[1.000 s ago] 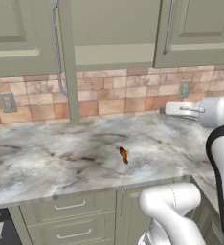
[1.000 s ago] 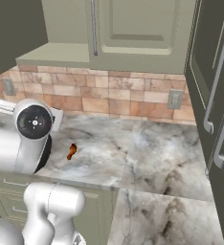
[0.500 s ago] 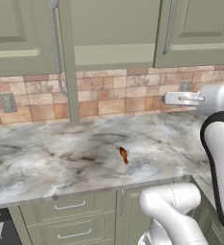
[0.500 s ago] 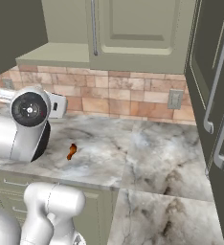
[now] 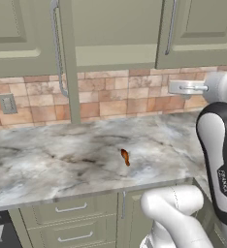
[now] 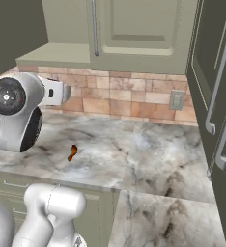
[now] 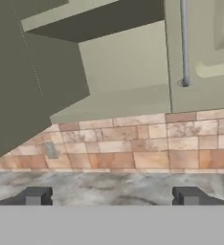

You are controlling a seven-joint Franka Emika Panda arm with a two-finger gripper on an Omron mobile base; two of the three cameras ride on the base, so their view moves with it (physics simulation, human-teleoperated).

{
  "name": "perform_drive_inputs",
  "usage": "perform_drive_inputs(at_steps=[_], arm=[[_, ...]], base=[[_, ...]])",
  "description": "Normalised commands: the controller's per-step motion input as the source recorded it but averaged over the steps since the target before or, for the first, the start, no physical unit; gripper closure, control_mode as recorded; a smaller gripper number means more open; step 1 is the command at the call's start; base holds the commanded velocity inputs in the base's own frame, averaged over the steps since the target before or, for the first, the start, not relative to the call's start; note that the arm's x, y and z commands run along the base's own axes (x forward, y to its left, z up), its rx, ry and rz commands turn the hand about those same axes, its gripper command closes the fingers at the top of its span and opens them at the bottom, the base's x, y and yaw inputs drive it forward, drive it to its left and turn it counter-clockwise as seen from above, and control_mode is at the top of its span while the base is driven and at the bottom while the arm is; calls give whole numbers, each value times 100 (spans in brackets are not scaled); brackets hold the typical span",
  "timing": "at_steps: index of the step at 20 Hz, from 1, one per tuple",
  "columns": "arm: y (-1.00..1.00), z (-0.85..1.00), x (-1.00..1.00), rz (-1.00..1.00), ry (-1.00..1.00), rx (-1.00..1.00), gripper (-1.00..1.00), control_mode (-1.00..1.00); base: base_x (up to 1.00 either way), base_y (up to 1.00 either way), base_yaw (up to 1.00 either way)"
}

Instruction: Retrieve the tupperware from the cabinet, then place the raw meat into the tupperware to avoid contamination.

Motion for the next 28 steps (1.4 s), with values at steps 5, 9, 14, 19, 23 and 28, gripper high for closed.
perform_drive_inputs(at_steps=[5, 9, 14, 19, 23, 28], arm=[[-16, 28, 3, -12, -11, -7, -100, -100], [-14, 26, 15, -11, -11, -4, -100, -100], [-12, 28, 23, -10, -8, -3, -100, -100], [-18, 36, 23, -11, -5, 0, -100, -100], [-27, 34, 21, -10, 0, 0, -100, -100], [-33, 34, 22, -3, 0, 3, -100, -100]], base=[[0, 0, 0], [0, 0, 0], [0, 0, 0], [0, 0, 0], [0, 0, 0], [0, 0, 0]])
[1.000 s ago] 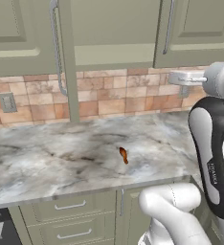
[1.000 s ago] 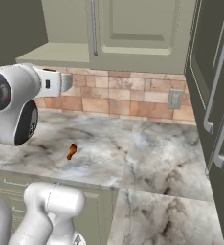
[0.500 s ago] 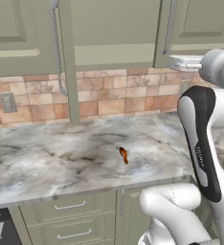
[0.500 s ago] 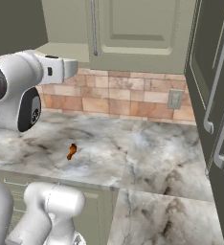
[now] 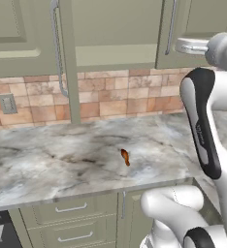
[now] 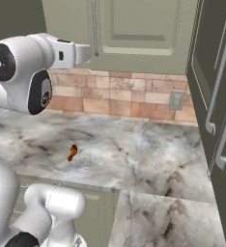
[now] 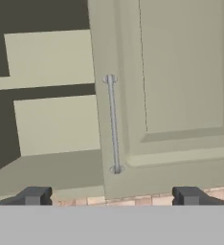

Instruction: Retrieve the tupperware from the cabinet, then place the raw meat into the tupperware to avoid contamination.

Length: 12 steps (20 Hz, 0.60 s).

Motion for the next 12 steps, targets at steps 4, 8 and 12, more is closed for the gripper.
perform_drive_inputs(at_steps=[4, 8, 12], arm=[[-29, 12, 25, 0, 0, 4, -100, -100], [-17, 0, 28, 2, 2, 0, -100, -100], [-11, -1, 17, 1, 6, 0, -100, -100]], base=[[0, 0, 0], [0, 0, 0], [0, 0, 0]])
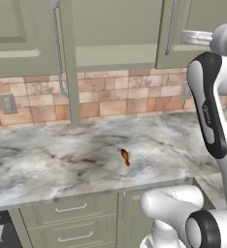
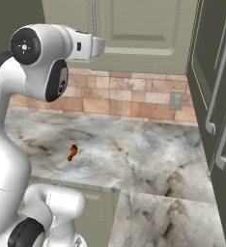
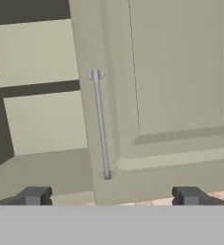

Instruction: Retrieve the tupperware from the cabinet, then place the raw meat into the tupperware to avoid contamination.

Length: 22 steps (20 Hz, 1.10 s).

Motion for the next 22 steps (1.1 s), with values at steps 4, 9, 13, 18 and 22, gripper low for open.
perform_drive_inputs(at_steps=[4, 9, 13, 18, 22], arm=[[-1, -1, 7, 0, 3, 0, -100, -100], [0, 0, 11, 0, 0, 0, -100, -100], [0, -9, 12, 0, -1, 0, -100, -100], [0, -17, 15, 0, -5, 0, -100, -100], [0, -15, 24, 0, -6, 0, -100, -100]], base=[[0, 0, 0], [0, 0, 0], [0, 0, 0], [0, 0, 0], [0, 0, 0]])
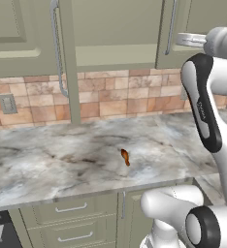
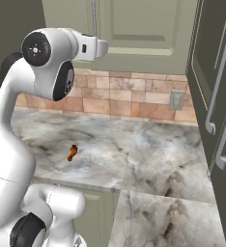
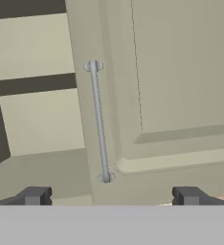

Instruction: Retrieve the tupperware from the cabinet, then place the raw meat into the tupperware to avoid contamination.

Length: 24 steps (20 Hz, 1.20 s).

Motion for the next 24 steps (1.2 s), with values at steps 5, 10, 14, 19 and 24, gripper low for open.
perform_drive_inputs(at_steps=[5, 10, 14, 19, 24], arm=[[0, -4, 41, 0, -1, 0, -100, -100], [0, -3, 49, 0, 0, 0, -100, -100], [0, -4, 55, 0, 0, 0, -100, -100], [-4, -11, 54, 0, 0, 0, -100, -100], [-9, -17, 53, 2, 0, 0, -100, -100]], base=[[0, 0, 0], [0, 0, 0], [0, 0, 0], [0, 0, 0], [0, 0, 0]])
